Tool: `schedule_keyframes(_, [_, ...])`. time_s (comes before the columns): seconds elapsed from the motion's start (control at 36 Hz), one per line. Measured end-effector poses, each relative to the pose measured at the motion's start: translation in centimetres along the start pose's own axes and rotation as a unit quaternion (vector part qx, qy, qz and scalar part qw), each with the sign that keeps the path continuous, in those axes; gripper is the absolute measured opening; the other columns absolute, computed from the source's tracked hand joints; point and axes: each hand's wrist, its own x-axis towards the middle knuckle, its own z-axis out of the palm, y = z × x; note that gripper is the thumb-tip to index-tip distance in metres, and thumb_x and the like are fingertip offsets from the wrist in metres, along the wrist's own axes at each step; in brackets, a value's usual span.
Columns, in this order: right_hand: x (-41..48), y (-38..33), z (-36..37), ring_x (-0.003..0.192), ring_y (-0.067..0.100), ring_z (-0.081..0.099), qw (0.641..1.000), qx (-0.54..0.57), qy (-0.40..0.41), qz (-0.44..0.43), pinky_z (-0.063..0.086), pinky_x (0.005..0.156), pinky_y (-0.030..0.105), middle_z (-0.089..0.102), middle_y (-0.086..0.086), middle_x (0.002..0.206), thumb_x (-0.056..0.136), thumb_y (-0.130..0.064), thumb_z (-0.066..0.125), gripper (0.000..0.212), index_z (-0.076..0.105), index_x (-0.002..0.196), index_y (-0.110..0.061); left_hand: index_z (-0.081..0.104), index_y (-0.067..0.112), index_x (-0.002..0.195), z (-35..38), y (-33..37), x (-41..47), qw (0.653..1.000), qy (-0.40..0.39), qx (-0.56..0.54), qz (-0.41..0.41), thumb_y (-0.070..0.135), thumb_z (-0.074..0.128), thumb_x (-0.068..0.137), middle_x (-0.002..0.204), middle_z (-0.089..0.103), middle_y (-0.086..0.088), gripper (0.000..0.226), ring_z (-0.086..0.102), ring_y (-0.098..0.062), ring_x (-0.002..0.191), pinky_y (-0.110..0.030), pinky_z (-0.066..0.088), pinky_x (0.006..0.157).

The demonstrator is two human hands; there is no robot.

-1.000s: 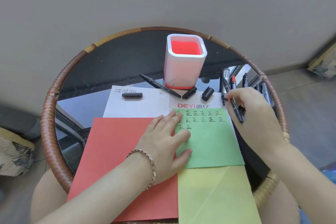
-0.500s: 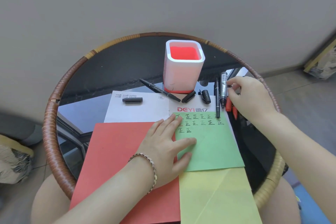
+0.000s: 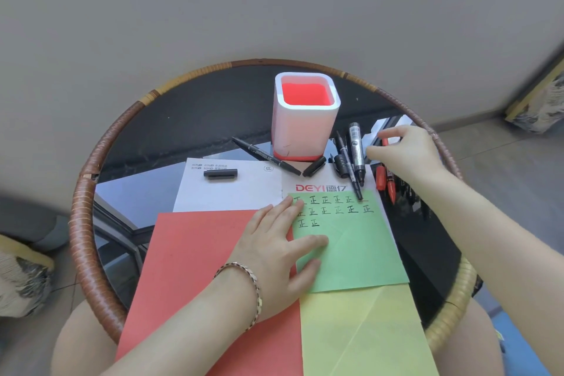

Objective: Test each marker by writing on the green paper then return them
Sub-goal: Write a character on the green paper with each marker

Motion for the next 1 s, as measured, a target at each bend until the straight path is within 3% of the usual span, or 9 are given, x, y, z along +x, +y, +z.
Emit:
schedule_keyframes(0.08, [-0.6, 0.1, -0.4, 0.063, 0.011, 0.051, 1.0, -0.006, -0.023, -0.015, 0.04, 0.055, 0.021, 0.06, 0.003, 0.087, 0.082, -0.019, 0.062, 0.034, 0.06, 0.115, -0.014, 0.065, 0.035, 0.1, 0.1, 0.0, 0.0, 1.0, 0.001, -0.001, 0.0, 0.041, 0.044, 0.078, 0.126, 0.057, -0.017, 0.031, 0.049, -0.033, 0.122, -0.036, 0.024, 0.101])
schedule_keyframes(0.17, [-1.0, 0.2, -0.2, 0.08, 0.015, 0.055, 0.998, -0.05, -0.023, -0.037, 0.042, 0.071, 0.027, 0.064, 0.006, 0.099, 0.084, -0.024, 0.061, 0.031, 0.062, 0.113, -0.012, 0.065, 0.035, 0.1, 0.1, 0.0, 0.0, 1.0, 0.001, -0.003, -0.001, 0.041, 0.044, 0.078, 0.126, 0.056, -0.017, 0.031, 0.048, -0.033, 0.122, -0.036, 0.024, 0.101])
schedule_keyframes(0.31, [-0.4, 0.0, 0.9, 0.063, 0.014, 0.056, 0.991, -0.119, -0.02, -0.056, 0.045, 0.069, 0.03, 0.061, -0.001, 0.09, 0.084, -0.034, 0.059, 0.038, 0.055, 0.117, -0.015, 0.064, 0.037, 0.101, 0.0, 0.0, 0.0, 1.0, 0.0, -0.003, -0.004, 0.042, 0.044, 0.078, 0.127, 0.056, -0.016, 0.031, 0.048, -0.032, 0.123, -0.035, 0.023, 0.101])
schedule_keyframes(0.42, [0.1, -0.8, 1.9, 0.089, 0.021, 0.059, 0.984, -0.168, -0.011, -0.065, 0.041, 0.068, 0.029, 0.065, 0.002, 0.108, 0.082, -0.042, 0.059, 0.046, 0.051, 0.12, -0.017, 0.064, 0.036, 0.101, 0.1, 0.0, 0.0, 1.0, 0.001, -0.007, -0.004, 0.041, 0.044, 0.078, 0.127, 0.056, -0.016, 0.031, 0.048, -0.032, 0.123, -0.035, 0.023, 0.102])
schedule_keyframes(0.53, [0.0, -1.5, 2.4, 0.104, 0.025, 0.058, 0.986, -0.156, -0.016, -0.057, 0.044, 0.074, 0.031, 0.063, 0.006, 0.115, 0.082, -0.038, 0.062, 0.047, 0.052, 0.121, -0.014, 0.064, 0.036, 0.101, 0.0, 0.0, 0.0, 1.0, 0.0, -0.008, -0.004, 0.041, 0.044, 0.078, 0.127, 0.056, -0.016, 0.031, 0.048, -0.032, 0.123, -0.035, 0.023, 0.101])
schedule_keyframes(0.67, [-0.8, -2.6, 1.2, 0.11, 0.039, 0.055, 0.995, -0.088, -0.052, 0.0, 0.048, 0.09, 0.046, 0.056, 0.027, 0.122, 0.082, -0.024, 0.065, 0.047, 0.056, 0.115, 0.007, 0.064, 0.037, 0.101, 0.0, 0.1, 0.0, 1.0, -0.001, -0.008, -0.005, 0.042, 0.044, 0.078, 0.127, 0.056, -0.016, 0.031, 0.048, -0.032, 0.123, -0.035, 0.023, 0.102])
schedule_keyframes(0.83, [-3.5, -2.4, -0.8, 0.073, 0.011, 0.058, 0.989, 0.127, -0.073, -0.022, 0.048, 0.067, 0.022, 0.061, -0.007, 0.074, 0.087, -0.024, 0.059, 0.005, 0.063, 0.087, -0.022, 0.064, 0.037, 0.1, 0.0, 0.1, 0.0, 1.0, 0.0, -0.009, -0.005, 0.042, 0.044, 0.078, 0.126, 0.056, -0.016, 0.03, 0.048, -0.032, 0.123, -0.035, 0.023, 0.102])
schedule_keyframes(0.92, [-5.5, -1.6, -1.3, 0.046, 0.005, 0.044, 0.97, 0.225, -0.075, -0.049, 0.04, 0.046, 0.014, 0.051, 0.001, 0.061, 0.085, -0.017, 0.061, 0.018, 0.053, 0.069, -0.014, 0.064, 0.037, 0.101, 0.0, 0.1, 0.1, 1.0, 0.0, -0.008, -0.005, 0.041, 0.044, 0.078, 0.126, 0.057, -0.016, 0.03, 0.049, -0.032, 0.122, -0.035, 0.023, 0.102])
schedule_keyframes(1.0, [-7.5, -0.5, -1.1, 0.039, 0.009, 0.044, 0.953, 0.288, -0.059, -0.076, 0.037, 0.04, 0.014, 0.048, 0.005, 0.051, 0.083, -0.013, 0.063, 0.028, 0.04, 0.067, -0.013, 0.064, 0.037, 0.1, 0.0, 0.1, 0.1, 1.0, 0.0, -0.007, -0.005, 0.041, 0.044, 0.078, 0.125, 0.057, -0.016, 0.03, 0.049, -0.032, 0.122, -0.034, 0.022, 0.102])
